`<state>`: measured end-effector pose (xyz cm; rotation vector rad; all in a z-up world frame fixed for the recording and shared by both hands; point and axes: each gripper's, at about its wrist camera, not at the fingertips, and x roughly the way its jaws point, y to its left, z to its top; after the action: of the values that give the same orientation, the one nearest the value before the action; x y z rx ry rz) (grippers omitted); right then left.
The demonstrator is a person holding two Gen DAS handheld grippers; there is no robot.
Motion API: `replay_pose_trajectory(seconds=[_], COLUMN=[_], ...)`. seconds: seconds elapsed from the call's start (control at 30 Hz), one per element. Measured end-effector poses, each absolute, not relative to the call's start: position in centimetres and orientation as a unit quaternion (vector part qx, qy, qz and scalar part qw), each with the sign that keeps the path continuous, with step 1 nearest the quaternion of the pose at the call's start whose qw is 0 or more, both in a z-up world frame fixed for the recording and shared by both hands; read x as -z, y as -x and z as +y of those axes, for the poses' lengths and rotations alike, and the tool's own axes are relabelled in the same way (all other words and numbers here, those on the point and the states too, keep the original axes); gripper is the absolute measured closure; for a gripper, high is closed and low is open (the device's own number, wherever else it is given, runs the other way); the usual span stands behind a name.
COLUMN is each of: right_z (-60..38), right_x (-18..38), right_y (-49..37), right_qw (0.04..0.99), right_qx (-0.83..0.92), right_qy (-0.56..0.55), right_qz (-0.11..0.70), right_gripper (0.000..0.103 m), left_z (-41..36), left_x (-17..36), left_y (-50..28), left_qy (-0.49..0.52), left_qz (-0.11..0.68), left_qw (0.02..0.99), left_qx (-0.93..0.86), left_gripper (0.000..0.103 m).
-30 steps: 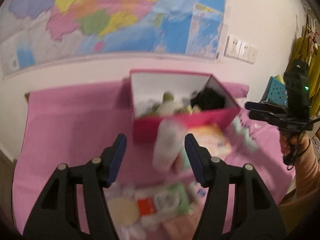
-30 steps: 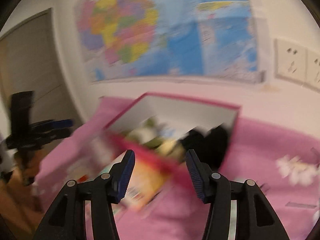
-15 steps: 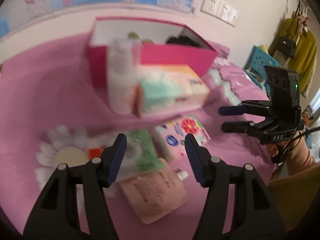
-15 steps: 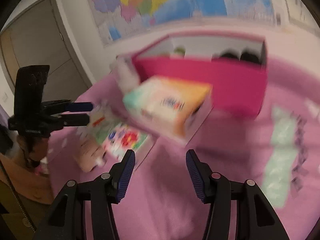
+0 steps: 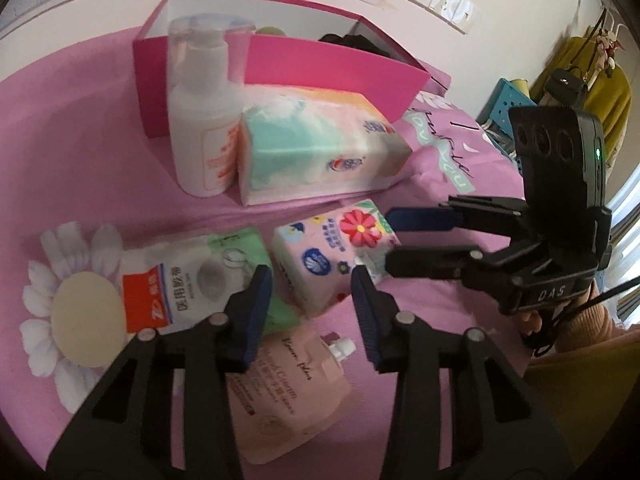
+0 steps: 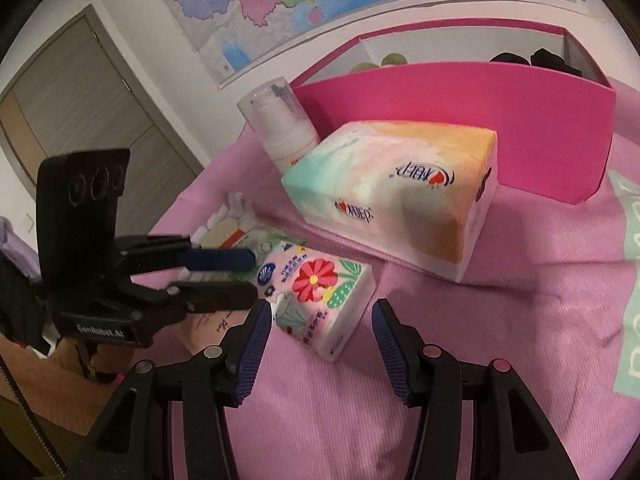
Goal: Organize soft objects
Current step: 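Move the left gripper down to the pink flower tissue pack, then close the left gripper on the tissue pack and lift it, then carry the tissue pack into the pink box and release it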
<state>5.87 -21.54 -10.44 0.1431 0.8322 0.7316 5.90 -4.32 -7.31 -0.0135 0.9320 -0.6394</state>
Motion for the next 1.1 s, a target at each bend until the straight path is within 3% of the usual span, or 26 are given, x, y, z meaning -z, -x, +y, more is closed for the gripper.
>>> replay_pose_trajectory(seconds=[0.3, 0.63, 1.1], right_z=[-21.4, -22.5, -24.8], right_x=[10.4, 10.4, 7.2], right_y=[-5.7, -5.4, -3.5], right_qw=[0.850, 0.854, 0.872], right_qx=[-0.345, -0.335, -0.328], right_qy=[-0.069, -0.080, -0.081], right_qz=[0.393, 0.389, 0.354], right_gripper=[0.052, 0.070, 0.070], left_z=[-5.7, -6.0, -7.7], left_x=[8.0, 7.7, 2.6], left_y=[-6.2, -6.4, -5.5], left_qy=[0.003, 0.010, -0.018], left_qz=[0.457, 0.452, 0.392], left_qw=[0.835, 0.835, 0.854], left_qx=[0.307, 0.314, 0.342], left_gripper=[0.060, 0.064, 0.064])
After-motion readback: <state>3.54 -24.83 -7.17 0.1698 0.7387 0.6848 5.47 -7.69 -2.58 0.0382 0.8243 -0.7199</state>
